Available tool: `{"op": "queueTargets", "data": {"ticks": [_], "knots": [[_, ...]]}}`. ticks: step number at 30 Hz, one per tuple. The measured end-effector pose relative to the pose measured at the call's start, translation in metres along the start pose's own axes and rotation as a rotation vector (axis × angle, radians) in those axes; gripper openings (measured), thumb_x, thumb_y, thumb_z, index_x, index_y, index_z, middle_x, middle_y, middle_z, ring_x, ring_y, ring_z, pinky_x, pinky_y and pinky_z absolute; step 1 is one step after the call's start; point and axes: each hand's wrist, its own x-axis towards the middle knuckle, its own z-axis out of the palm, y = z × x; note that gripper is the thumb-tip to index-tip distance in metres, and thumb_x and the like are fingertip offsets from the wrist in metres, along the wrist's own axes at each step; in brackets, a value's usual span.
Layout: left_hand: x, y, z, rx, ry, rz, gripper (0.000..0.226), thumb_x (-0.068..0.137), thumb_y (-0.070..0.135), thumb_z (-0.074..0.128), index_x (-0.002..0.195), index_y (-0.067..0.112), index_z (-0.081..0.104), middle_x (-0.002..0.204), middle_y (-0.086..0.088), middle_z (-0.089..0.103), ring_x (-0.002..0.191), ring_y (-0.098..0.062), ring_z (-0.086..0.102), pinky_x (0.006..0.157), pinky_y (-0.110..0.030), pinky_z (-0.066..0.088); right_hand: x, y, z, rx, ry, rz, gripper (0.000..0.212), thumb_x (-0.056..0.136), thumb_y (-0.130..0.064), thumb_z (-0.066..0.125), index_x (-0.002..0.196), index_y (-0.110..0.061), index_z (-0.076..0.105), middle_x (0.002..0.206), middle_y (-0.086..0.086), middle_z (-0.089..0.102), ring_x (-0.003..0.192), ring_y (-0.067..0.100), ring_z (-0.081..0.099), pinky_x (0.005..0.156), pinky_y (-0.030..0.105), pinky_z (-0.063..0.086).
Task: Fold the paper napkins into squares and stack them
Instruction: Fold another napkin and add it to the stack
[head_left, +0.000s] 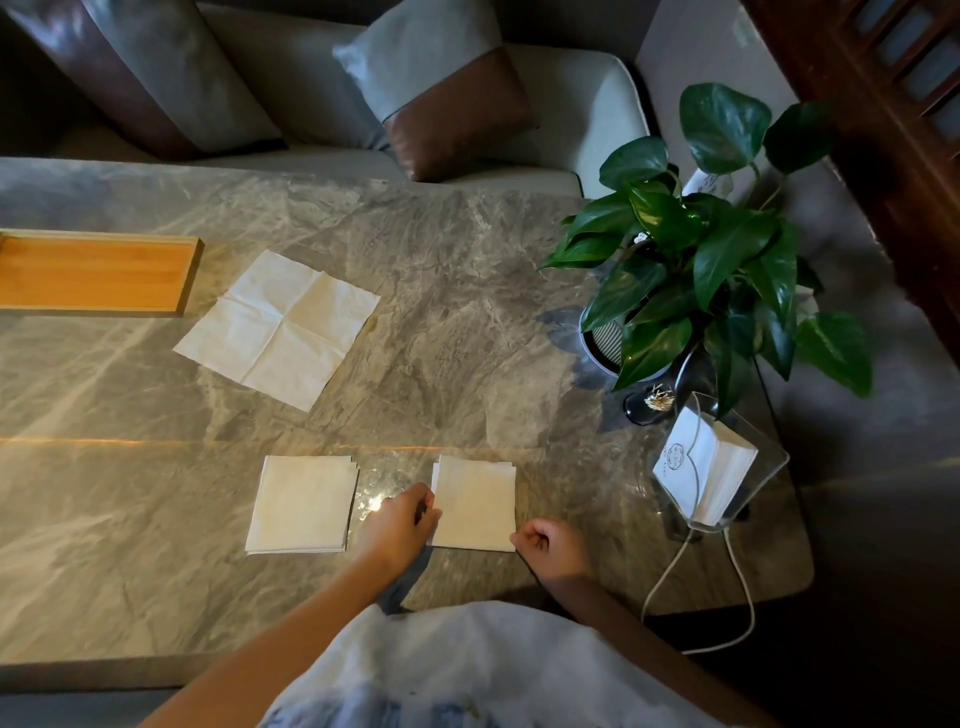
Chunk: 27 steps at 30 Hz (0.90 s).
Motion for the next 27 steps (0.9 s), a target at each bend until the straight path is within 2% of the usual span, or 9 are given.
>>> {"op": "queueTargets", "data": {"ticks": [8, 16, 20, 23, 25, 27], "knots": [[-0.001, -0.005, 0.001, 0.037, 0.0, -0.025, 0.005, 0.089, 0.03, 0.053, 0.085, 0.027, 0.052, 0.069, 0.005, 0.063, 0.065, -0.015, 0.06, 0.049, -0.024, 0.037, 0.001, 0.001, 0.001, -0.004, -0.002, 0.008, 0.02, 0.084, -0.019, 0.069, 0.066, -0.019, 0.06, 0.068, 0.0, 0.058, 0.064, 0.014, 0.051, 0.059, 0.026, 0.038], [-0.003, -0.006, 0.001, 0.082, -0.01, -0.007, 0.01, 0.087, 0.029, 0.058, 0.092, 0.026, 0.05, 0.075, 0.005, 0.064, 0.067, -0.012, 0.06, 0.052, -0.023, 0.044, -0.001, -0.002, -0.001, -0.011, -0.008, 0.013, 0.018, 0.084, -0.018, 0.069, 0.067, -0.018, 0.061, 0.069, 0.001, 0.059, 0.066, 0.015, 0.052, 0.062, 0.027, 0.041], [-0.004, -0.006, 0.002, 0.097, 0.002, -0.005, 0.028, 0.086, 0.031, 0.062, 0.104, 0.023, 0.042, 0.084, 0.003, 0.068, 0.073, -0.016, 0.063, 0.064, -0.029, 0.051, -0.003, -0.005, -0.003, -0.014, -0.024, 0.011, 0.017, 0.084, -0.018, 0.069, 0.069, -0.015, 0.063, 0.07, 0.002, 0.06, 0.067, 0.017, 0.054, 0.064, 0.03, 0.043], [-0.006, -0.007, 0.002, 0.164, 0.077, 0.076, 0.034, 0.086, 0.036, 0.062, 0.108, 0.022, 0.04, 0.095, 0.003, 0.067, 0.084, -0.02, 0.063, 0.081, -0.036, 0.049, -0.007, -0.007, -0.005, -0.014, 0.006, -0.014, 0.015, 0.083, -0.017, 0.069, 0.072, -0.016, 0.06, 0.071, 0.001, 0.058, 0.069, 0.017, 0.054, 0.067, 0.033, 0.045], [-0.007, -0.009, 0.001, 0.248, 0.181, 0.209, 0.036, 0.085, 0.039, 0.062, 0.112, 0.023, 0.045, 0.107, 0.004, 0.061, 0.097, -0.021, 0.059, 0.089, -0.037, 0.044, -0.01, -0.01, -0.009, -0.096, 0.07, -0.094, 0.01, 0.083, -0.02, 0.068, 0.084, -0.016, 0.059, 0.083, 0.0, 0.058, 0.078, 0.016, 0.053, 0.071, 0.034, 0.046], [-0.008, -0.011, 0.002, 0.36, 0.241, 0.376, 0.042, 0.083, 0.04, 0.064, 0.119, 0.023, 0.05, 0.117, 0.003, 0.06, 0.107, -0.022, 0.058, 0.096, -0.039, 0.041, -0.009, -0.016, -0.014, -0.282, 0.102, -0.205, 0.022, 0.084, -0.026, 0.065, 0.104, -0.018, 0.06, 0.106, 0.001, 0.058, 0.098, 0.017, 0.052, 0.082, 0.035, 0.047]]}}
